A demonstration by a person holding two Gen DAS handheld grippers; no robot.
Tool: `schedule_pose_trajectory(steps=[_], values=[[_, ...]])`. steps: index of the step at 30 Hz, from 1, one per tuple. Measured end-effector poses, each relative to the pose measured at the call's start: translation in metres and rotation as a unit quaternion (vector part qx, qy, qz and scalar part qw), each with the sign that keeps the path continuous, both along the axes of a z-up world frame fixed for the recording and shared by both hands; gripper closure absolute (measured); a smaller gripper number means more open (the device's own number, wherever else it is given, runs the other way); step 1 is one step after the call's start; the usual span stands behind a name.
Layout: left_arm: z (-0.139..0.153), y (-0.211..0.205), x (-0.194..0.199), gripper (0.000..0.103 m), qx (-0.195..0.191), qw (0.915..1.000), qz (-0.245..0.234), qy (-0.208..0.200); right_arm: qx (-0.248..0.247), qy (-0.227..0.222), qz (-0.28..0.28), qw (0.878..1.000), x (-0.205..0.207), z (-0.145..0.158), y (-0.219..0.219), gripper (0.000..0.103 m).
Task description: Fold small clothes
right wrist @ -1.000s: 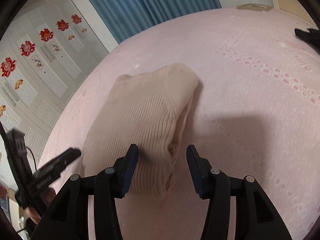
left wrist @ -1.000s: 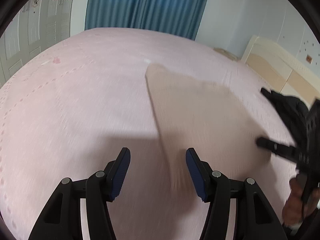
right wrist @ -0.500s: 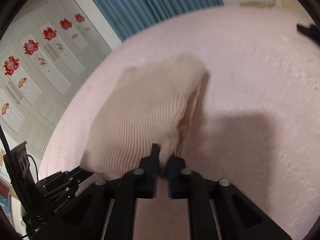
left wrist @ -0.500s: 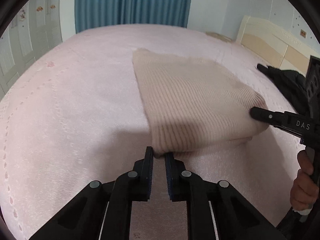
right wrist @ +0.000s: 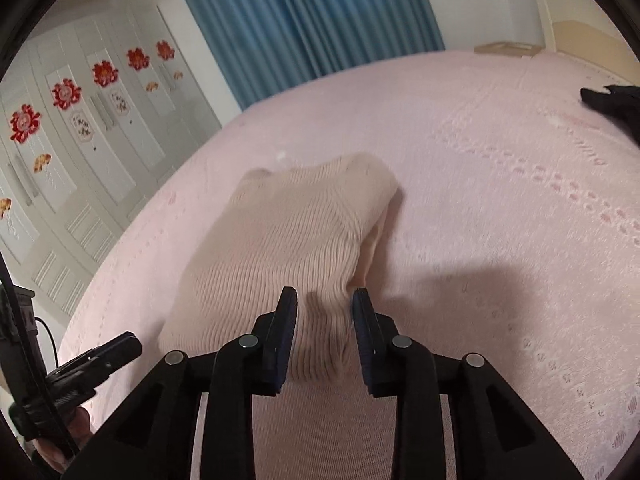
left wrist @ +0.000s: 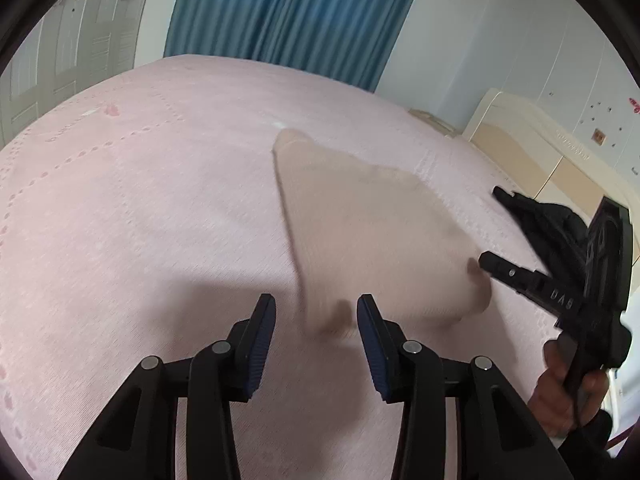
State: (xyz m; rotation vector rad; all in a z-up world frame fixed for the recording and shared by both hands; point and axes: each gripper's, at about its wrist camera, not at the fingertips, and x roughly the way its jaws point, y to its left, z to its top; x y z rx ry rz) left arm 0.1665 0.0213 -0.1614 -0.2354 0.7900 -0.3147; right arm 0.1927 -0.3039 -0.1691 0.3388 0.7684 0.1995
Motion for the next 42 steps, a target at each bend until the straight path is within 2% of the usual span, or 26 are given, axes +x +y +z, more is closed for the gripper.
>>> schedule_pose_trajectory(steps=[3,5,8,9,12,14,16,18,20,22,25,27,28,29,34,42], values=[[-0.003,-0.019,0.018,0.063,0.014,0.9999,-0.008,0.004,-0.012,-0.016,-0.022,1.0,0.001,0.001,-0.002,0.074],[-0.005,-0.032,0.027,0.063,0.023,0.9996,-0.014,0.01,-0.026,-0.005,-0.029,0.999,0.01,-0.004,0.002,0.075],[-0.016,-0.046,0.036,0.062,0.064,0.9971,-0.005,0.04,-0.065,0.043,-0.046,0.996,0.025,-0.022,0.006,0.074],[-0.019,-0.047,0.037,0.061,0.068,0.9966,-0.005,0.047,-0.062,0.057,-0.043,0.996,0.028,-0.027,0.005,0.074],[-0.015,-0.041,0.031,0.06,0.067,0.997,-0.008,0.038,-0.05,0.058,-0.042,0.996,0.026,-0.024,-0.002,0.073],[-0.013,-0.035,0.025,0.055,0.071,0.9969,-0.004,0.033,-0.049,0.052,-0.04,0.997,0.022,-0.018,-0.006,0.065],[-0.012,-0.03,0.02,0.055,0.058,0.9975,-0.002,0.039,-0.043,0.06,-0.044,0.996,0.018,-0.014,-0.011,0.056],[-0.009,-0.023,0.02,0.054,0.045,0.9979,0.001,0.047,-0.035,0.068,-0.05,0.996,0.01,-0.01,-0.015,0.056],[0.001,-0.023,0.011,0.054,0.054,0.997,0.014,0.054,-0.039,0.082,-0.051,0.995,-0.001,-0.003,-0.013,0.056],[0.018,-0.024,-0.001,0.054,0.052,0.9974,0.024,0.043,-0.053,0.089,-0.043,0.994,-0.016,0.01,-0.007,0.054],[0.047,-0.03,-0.016,0.048,0.066,0.9971,0.026,0.029,-0.088,0.071,-0.054,0.992,-0.036,0.038,0.0,0.045],[0.067,-0.034,-0.026,0.039,0.08,0.9962,0.031,0.016,-0.092,0.059,-0.054,0.992,-0.051,0.061,0.002,0.028],[0.081,-0.037,-0.032,0.036,0.088,0.9954,0.036,0.007,-0.092,0.056,-0.054,0.993,-0.056,0.07,0.002,0.012],[0.088,-0.038,-0.038,0.035,0.093,0.9949,0.04,0.001,-0.091,0.048,-0.053,0.993,-0.062,0.079,0.003,0.005],[0.127,-0.044,-0.061,0.026,0.107,0.9922,0.058,-0.025,-0.122,0.013,-0.045,0.991,-0.094,0.121,0.013,0.0],[0.151,-0.044,-0.089,0.022,0.127,0.9889,0.068,-0.036,-0.139,0.006,-0.062,0.988,-0.128,0.148,0.018,0.0]])
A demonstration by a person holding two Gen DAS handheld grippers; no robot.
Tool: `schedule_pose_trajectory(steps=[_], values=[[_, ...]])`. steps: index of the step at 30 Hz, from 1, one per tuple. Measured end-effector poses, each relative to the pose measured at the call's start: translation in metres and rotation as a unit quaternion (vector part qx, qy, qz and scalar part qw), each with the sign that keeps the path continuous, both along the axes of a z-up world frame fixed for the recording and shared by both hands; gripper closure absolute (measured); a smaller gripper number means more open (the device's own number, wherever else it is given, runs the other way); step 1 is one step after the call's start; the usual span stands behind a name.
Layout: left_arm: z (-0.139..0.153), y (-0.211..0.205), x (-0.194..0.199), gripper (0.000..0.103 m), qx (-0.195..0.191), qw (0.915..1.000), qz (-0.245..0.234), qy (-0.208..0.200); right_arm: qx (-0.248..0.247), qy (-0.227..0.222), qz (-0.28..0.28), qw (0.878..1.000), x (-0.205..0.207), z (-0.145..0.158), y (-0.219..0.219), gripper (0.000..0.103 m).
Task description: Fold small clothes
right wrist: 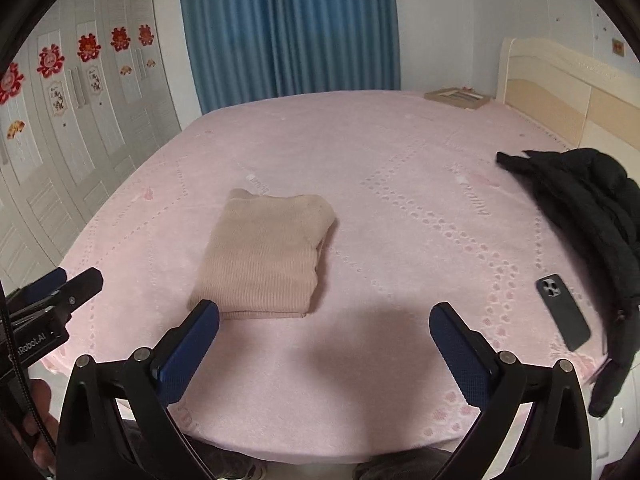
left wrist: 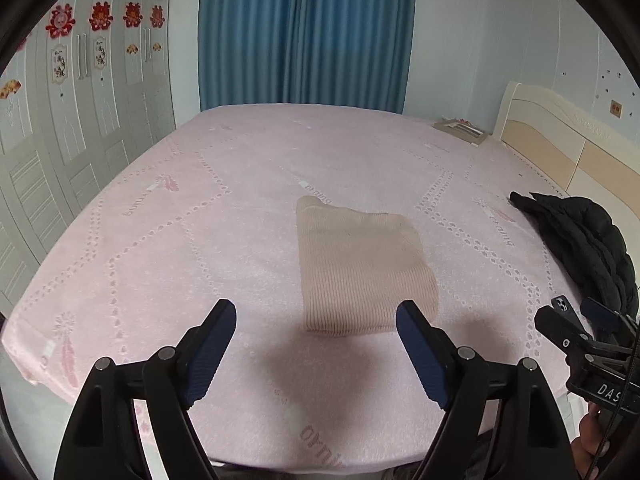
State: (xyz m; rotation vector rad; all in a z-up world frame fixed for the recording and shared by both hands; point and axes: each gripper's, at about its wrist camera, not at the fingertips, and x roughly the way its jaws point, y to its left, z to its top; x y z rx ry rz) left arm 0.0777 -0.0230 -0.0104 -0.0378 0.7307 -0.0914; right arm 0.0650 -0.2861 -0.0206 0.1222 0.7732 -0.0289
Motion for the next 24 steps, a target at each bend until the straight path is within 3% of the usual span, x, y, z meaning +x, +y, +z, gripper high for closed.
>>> schedule_pose_trajectory(steps=[24], values=[[0.008,0.008,-0.022,0.022,0.001,0.9999,0.013,-0.011,0.01,-0.002,-0.008,1.0,-0.021,0.013,-0.007,0.0]])
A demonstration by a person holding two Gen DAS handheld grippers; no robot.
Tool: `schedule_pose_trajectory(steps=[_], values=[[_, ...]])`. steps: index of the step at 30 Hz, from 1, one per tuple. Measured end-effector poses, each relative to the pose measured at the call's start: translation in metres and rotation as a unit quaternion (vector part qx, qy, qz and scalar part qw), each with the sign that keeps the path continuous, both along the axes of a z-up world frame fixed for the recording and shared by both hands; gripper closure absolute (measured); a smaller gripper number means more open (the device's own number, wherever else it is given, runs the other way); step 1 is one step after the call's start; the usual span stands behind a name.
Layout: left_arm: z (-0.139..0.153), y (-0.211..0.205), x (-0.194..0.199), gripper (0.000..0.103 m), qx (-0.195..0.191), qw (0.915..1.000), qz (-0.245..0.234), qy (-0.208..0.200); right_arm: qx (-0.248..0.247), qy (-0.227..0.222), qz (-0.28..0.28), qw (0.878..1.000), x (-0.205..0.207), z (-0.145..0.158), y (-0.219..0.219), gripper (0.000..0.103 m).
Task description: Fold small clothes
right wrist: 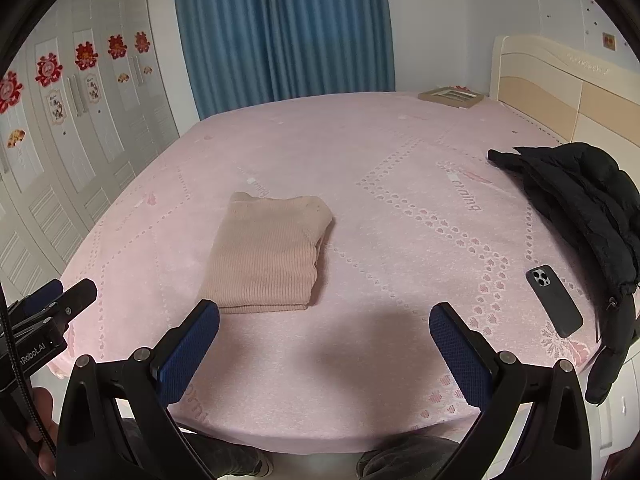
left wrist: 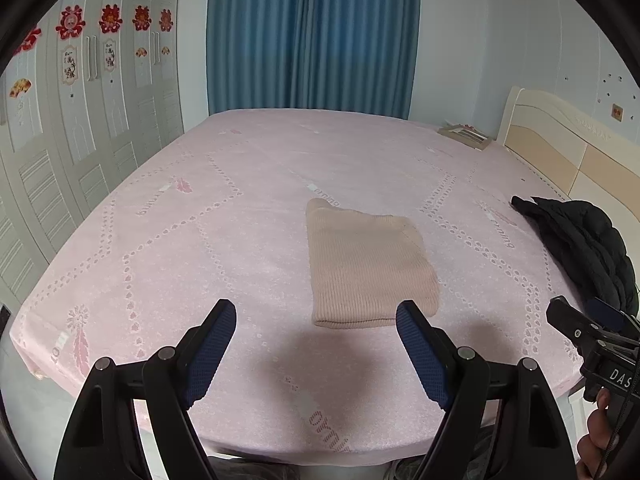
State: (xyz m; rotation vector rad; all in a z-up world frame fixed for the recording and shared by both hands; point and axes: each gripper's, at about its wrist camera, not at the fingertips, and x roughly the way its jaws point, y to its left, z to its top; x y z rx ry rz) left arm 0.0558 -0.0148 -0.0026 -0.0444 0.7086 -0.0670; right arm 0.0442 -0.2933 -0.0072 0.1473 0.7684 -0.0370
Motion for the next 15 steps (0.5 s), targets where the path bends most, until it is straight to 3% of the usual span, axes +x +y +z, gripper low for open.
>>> schedule_pose_trajectory(steps=[15], values=[[-0.0001,0.0008,0.0002,0.022,0.008,0.9999,0.007,-0.005,-0.006,0.003,0.002,1.0,0.0014,-0.0009,0.0014,0.0]])
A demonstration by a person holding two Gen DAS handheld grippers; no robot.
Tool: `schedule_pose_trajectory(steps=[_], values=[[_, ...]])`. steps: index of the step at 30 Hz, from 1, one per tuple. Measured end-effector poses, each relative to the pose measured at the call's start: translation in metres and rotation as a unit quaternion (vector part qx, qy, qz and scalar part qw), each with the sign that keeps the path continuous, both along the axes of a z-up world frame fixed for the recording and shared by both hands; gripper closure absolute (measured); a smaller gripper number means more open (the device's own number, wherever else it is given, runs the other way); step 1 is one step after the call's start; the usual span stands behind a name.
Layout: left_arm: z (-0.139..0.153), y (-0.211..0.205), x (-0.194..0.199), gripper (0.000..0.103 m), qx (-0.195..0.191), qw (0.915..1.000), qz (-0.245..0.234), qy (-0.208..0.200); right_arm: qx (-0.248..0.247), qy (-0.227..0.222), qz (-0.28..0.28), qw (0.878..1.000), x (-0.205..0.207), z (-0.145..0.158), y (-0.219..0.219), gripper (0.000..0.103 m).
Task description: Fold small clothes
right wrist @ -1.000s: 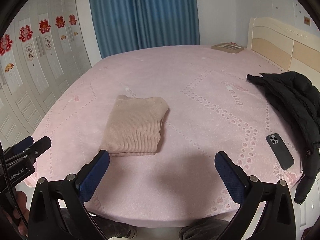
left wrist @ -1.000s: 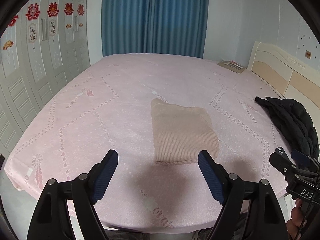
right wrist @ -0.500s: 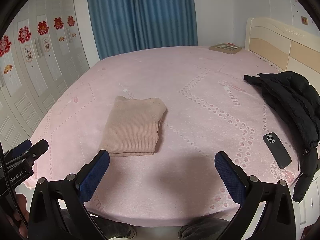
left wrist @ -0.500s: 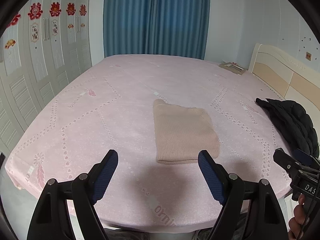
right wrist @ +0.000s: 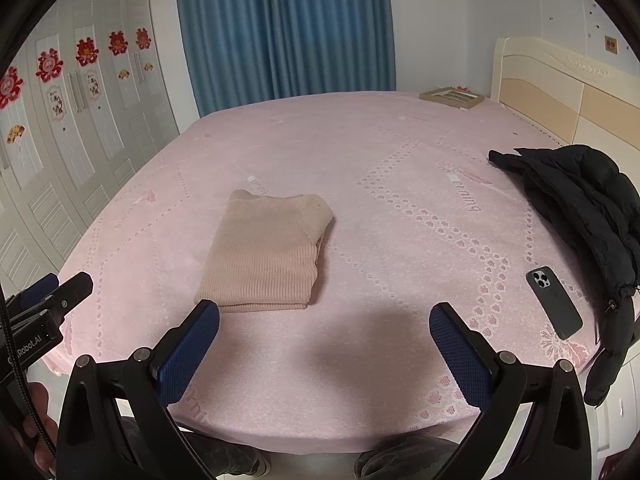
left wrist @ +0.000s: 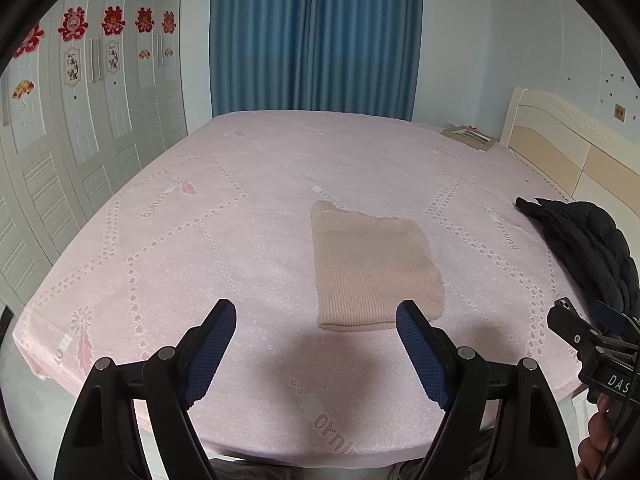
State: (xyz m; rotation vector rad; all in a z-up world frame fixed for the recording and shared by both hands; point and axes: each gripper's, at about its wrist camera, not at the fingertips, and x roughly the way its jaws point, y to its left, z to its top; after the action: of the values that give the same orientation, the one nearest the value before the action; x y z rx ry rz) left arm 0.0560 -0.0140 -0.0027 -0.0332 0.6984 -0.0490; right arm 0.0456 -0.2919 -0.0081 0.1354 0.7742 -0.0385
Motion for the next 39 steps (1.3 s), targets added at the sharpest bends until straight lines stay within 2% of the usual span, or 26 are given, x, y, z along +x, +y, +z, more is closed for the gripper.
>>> schedule_pose_trajectory(steps=[39], values=[[0.0052,0.0068,0.0002,0.022,-0.005,1.0,0.006,-0.003,0.004,-0.007,-0.002,1.0,0.001,0.0061,-0.0036,0.0]])
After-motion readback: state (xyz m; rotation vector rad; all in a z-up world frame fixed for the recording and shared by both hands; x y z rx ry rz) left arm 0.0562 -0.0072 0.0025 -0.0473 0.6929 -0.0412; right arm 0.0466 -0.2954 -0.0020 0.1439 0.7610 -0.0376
